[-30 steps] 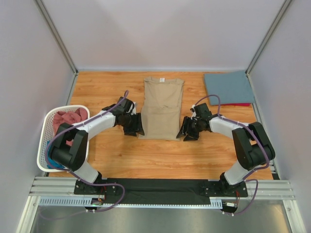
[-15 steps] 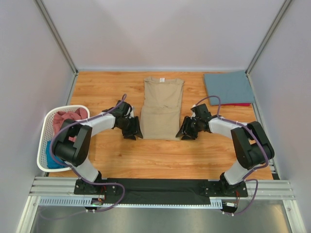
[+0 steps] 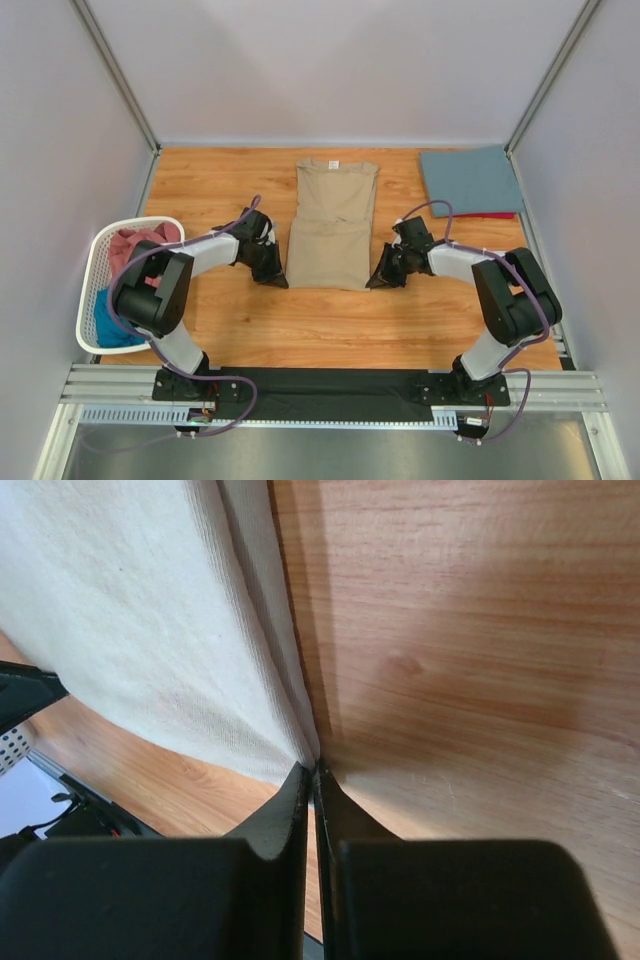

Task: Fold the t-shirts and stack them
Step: Fold the tshirt

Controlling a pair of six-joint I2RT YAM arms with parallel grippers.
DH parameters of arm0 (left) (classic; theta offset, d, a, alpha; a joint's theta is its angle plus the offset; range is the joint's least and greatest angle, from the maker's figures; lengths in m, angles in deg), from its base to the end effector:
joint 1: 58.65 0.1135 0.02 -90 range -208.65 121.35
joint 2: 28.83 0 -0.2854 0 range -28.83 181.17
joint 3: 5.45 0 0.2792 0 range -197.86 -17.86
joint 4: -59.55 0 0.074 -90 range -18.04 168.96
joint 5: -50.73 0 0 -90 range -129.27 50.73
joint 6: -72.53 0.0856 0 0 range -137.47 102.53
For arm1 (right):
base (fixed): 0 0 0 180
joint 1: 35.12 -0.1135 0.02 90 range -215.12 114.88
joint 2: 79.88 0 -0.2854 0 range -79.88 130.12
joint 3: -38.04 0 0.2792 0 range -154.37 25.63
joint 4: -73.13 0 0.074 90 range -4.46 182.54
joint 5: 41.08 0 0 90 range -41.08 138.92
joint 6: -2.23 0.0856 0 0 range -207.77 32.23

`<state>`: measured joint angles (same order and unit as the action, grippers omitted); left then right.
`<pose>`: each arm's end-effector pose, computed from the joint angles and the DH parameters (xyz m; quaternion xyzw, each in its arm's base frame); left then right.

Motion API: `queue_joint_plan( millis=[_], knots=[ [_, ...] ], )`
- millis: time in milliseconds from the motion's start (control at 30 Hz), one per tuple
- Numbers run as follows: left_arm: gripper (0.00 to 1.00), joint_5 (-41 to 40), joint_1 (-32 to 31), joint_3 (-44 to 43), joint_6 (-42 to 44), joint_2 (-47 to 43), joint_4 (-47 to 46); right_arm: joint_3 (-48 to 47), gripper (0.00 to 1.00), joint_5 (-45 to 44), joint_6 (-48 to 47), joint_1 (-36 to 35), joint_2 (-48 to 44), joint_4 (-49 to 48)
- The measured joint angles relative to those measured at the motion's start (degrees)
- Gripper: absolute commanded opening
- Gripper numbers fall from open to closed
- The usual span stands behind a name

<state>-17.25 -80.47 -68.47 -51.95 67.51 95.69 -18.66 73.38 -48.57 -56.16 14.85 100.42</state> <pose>0.3024 -0.1557 0.1002 -0.0726 0.9637 -0.2483 0.0656 0.2924 0.1504 0.0879 0.1060 0.9499 0.2838 0.0768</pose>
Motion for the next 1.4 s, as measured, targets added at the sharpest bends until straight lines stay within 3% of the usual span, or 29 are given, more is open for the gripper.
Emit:
queue_joint_plan(
  millis=[200,467,600,700,900,1167,1400],
  knots=[
    [0.0,1.11,0.0,0.33,-0.37,-0.24,-0.31,1.57,0.0,-0.68,-0.83,-0.13,-1.73,-0.5],
    [0.0,2.99,-4.0,5.86,-4.15,-8.61,-1.05,6.75,0.0,-3.04,-3.06,-0.33,-9.35,3.69],
    [0.0,2.67,-6.45,9.64,-6.47,-11.96,-1.77,9.75,0.32,-4.46,-3.17,-0.33,-15.02,6.73],
    [0.0,2.05,-7.06,13.27,-7.93,-12.98,-2.51,12.24,0.41,-5.38,-2.69,-0.42,-19.91,8.87],
    [0.0,1.75,-8.52,15.74,-9.6,-13.46,-3.5,15.1,0.43,-5.97,-0.9,-2.58,-25.07,9.75],
    [0.0,1.18,-9.18,15.89,-10.21,-14.08,-3.87,15.54,0.43,-8.98,3.93,-9.55,-25.18,9.51],
    [0.0,0.85,-9.22,16.22,-10.21,-14.38,-4.2,16.33,0.41,-11.08,6.05,-10.45,-24.79,7.69]
  ],
)
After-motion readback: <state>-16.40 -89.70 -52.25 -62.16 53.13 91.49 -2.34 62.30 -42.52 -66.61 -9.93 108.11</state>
